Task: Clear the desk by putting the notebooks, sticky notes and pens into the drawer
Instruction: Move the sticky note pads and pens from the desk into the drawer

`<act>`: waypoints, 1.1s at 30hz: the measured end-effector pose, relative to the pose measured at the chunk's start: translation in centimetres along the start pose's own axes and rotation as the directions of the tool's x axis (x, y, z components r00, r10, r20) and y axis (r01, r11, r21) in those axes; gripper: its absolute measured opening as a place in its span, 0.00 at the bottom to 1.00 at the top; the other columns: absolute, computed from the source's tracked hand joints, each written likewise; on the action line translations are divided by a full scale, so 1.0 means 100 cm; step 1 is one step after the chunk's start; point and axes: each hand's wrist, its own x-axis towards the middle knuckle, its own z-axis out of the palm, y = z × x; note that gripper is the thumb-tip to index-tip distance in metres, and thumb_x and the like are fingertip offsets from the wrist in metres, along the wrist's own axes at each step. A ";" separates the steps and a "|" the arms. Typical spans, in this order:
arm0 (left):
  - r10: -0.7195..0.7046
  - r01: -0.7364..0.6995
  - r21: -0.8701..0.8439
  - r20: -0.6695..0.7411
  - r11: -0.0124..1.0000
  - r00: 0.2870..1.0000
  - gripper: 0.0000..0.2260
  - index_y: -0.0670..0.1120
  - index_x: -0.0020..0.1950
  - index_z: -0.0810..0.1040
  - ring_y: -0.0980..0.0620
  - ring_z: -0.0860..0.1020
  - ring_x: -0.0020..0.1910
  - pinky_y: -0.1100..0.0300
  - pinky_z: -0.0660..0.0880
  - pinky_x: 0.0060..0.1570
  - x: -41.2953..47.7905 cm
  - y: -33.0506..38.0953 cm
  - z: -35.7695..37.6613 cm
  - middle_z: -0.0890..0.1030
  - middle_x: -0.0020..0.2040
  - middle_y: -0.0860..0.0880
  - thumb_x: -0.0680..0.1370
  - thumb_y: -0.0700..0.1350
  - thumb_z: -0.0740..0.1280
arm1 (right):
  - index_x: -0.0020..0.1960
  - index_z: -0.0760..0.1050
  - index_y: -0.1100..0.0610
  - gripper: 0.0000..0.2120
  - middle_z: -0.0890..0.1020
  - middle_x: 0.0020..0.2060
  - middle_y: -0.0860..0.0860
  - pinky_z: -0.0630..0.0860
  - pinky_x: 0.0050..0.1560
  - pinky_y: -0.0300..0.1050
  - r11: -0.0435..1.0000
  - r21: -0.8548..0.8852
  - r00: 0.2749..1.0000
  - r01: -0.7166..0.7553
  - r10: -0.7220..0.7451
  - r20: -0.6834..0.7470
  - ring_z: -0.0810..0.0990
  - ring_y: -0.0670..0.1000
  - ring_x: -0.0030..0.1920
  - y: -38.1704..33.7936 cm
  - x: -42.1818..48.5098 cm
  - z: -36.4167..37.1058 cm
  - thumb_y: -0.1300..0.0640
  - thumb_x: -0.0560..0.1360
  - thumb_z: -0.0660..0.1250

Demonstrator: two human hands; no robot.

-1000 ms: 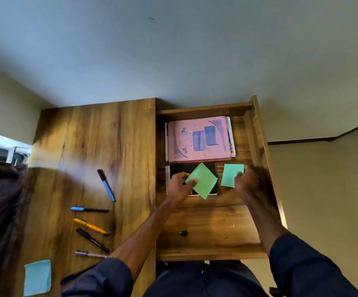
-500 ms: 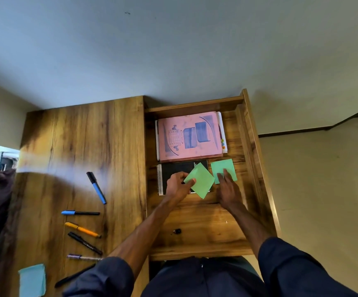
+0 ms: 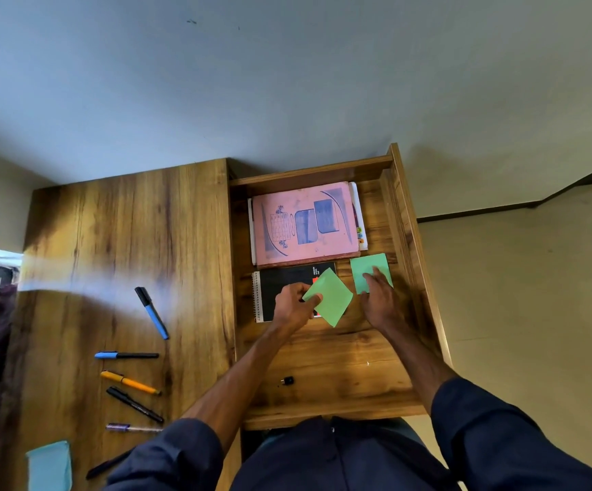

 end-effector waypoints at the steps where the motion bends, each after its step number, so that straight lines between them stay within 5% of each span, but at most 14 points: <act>1: 0.007 -0.007 0.008 0.001 1.000 1.000 0.15 0.43 0.63 0.78 0.50 0.84 0.42 0.70 0.76 0.29 0.002 0.000 0.002 0.83 0.59 0.44 0.80 0.47 0.71 | 0.73 0.71 0.60 0.22 0.69 0.76 0.58 0.71 0.71 0.54 0.996 0.087 0.999 -0.016 0.021 -0.050 0.68 0.59 0.76 -0.003 -0.003 -0.006 0.61 0.80 0.67; 3: 0.014 -0.014 0.014 0.011 1.000 1.000 0.14 0.42 0.63 0.78 0.47 0.85 0.48 0.69 0.77 0.31 0.005 0.001 0.005 0.83 0.59 0.44 0.80 0.47 0.71 | 0.66 0.77 0.60 0.15 0.80 0.64 0.54 0.79 0.59 0.48 0.956 0.287 0.993 -0.058 0.085 -0.084 0.79 0.55 0.66 -0.013 -0.013 -0.026 0.56 0.81 0.67; 6: 0.032 -0.033 0.039 0.023 0.999 0.999 0.16 0.41 0.65 0.78 0.45 0.84 0.55 0.64 0.81 0.40 0.010 0.004 0.011 0.83 0.60 0.44 0.80 0.47 0.71 | 0.61 0.80 0.60 0.17 0.83 0.50 0.49 0.81 0.47 0.43 0.798 0.583 0.983 -0.154 0.064 0.172 0.82 0.49 0.53 -0.019 -0.027 -0.052 0.48 0.82 0.65; 8: 0.046 -0.048 0.070 0.033 0.996 0.998 0.16 0.41 0.65 0.79 0.46 0.85 0.55 0.63 0.81 0.41 0.014 0.005 0.017 0.84 0.60 0.45 0.80 0.47 0.71 | 0.63 0.79 0.59 0.17 0.83 0.54 0.52 0.84 0.49 0.46 0.764 0.615 0.961 -0.194 0.021 0.276 0.82 0.50 0.55 -0.010 -0.031 -0.053 0.50 0.79 0.70; 13: 0.040 -0.056 0.140 0.116 0.989 0.992 0.14 0.42 0.63 0.78 0.46 0.84 0.55 0.58 0.84 0.47 0.021 0.005 0.034 0.83 0.61 0.44 0.80 0.48 0.71 | 0.66 0.78 0.58 0.22 0.83 0.61 0.54 0.83 0.55 0.51 0.740 0.602 0.950 -0.299 0.170 0.263 0.83 0.53 0.59 0.024 -0.030 -0.037 0.57 0.74 0.77; 20: 0.022 -0.038 0.239 0.069 0.970 0.997 0.16 0.44 0.66 0.74 0.51 0.79 0.53 0.60 0.75 0.47 0.018 -0.008 0.042 0.81 0.60 0.46 0.80 0.45 0.70 | 0.57 0.81 0.59 0.10 0.86 0.55 0.56 0.79 0.34 0.37 0.864 0.289 0.911 -0.412 0.402 0.096 0.86 0.54 0.52 0.042 -0.033 -0.018 0.59 0.77 0.73; 24: 0.039 -0.077 0.320 0.122 0.944 0.992 0.12 0.45 0.63 0.77 0.51 0.80 0.54 0.58 0.79 0.47 0.018 -0.016 0.043 0.82 0.58 0.47 0.80 0.41 0.69 | 0.59 0.79 0.58 0.15 0.83 0.56 0.55 0.81 0.42 0.43 0.919 0.003 0.919 -0.393 0.393 -0.001 0.84 0.56 0.55 0.029 -0.040 -0.016 0.55 0.75 0.75; 27: 0.064 -0.109 0.337 0.140 0.935 0.988 0.09 0.45 0.59 0.79 0.50 0.81 0.53 0.56 0.80 0.50 0.017 -0.018 0.046 0.82 0.55 0.48 0.79 0.40 0.69 | 0.64 0.76 0.57 0.25 0.80 0.61 0.55 0.82 0.55 0.48 0.952 -0.149 0.962 -0.267 0.253 -0.106 0.80 0.56 0.62 0.014 -0.050 -0.010 0.54 0.70 0.79; 33: 0.067 -0.131 0.343 0.192 0.930 0.979 0.08 0.45 0.57 0.81 0.53 0.80 0.47 0.59 0.82 0.47 0.014 -0.023 0.053 0.83 0.52 0.48 0.79 0.39 0.70 | 0.76 0.65 0.56 0.29 0.58 0.79 0.59 0.70 0.72 0.56 0.951 -0.297 0.978 0.087 -0.026 0.205 0.60 0.60 0.78 0.005 -0.069 0.026 0.61 0.77 0.69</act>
